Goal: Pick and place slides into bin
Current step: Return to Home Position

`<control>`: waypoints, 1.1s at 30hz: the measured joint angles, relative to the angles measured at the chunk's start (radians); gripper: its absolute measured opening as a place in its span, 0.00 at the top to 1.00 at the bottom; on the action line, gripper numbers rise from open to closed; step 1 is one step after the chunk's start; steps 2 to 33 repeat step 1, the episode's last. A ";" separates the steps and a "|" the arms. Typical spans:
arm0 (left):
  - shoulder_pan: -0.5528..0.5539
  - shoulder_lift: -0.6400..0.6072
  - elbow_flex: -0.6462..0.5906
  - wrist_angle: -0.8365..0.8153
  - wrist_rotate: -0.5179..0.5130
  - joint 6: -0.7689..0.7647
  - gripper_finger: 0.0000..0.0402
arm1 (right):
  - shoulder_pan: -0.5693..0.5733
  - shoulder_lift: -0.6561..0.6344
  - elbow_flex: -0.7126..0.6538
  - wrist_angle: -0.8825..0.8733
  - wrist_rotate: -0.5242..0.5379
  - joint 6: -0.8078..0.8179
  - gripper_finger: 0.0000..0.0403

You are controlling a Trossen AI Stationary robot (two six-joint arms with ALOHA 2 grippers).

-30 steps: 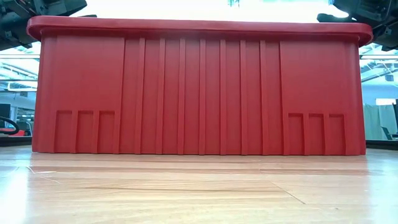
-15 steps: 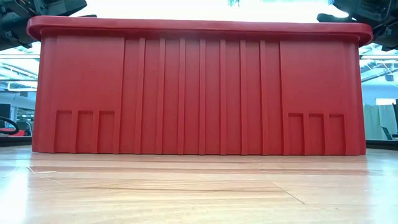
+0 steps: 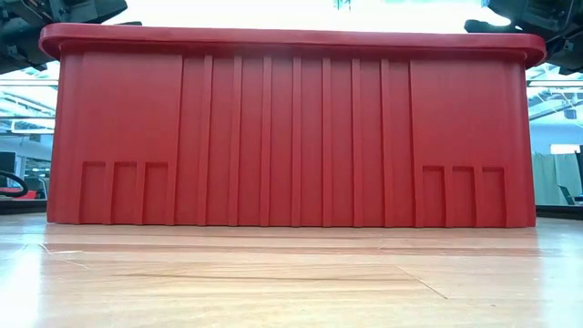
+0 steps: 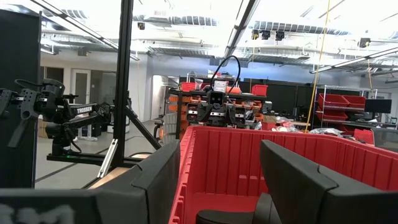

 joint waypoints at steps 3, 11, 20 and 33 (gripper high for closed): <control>0.000 0.000 0.000 0.000 0.000 0.000 0.47 | 0.000 0.000 0.000 0.000 0.000 0.000 0.48; 0.000 0.000 0.000 0.000 0.000 0.000 0.47 | 0.000 0.000 0.000 0.000 0.000 0.000 0.48; 0.000 0.000 0.000 0.000 0.000 0.000 0.47 | 0.000 0.000 0.000 0.000 0.000 0.000 0.48; 0.000 0.000 0.000 0.000 0.000 0.000 0.47 | 0.000 0.000 0.000 0.000 0.000 0.000 0.48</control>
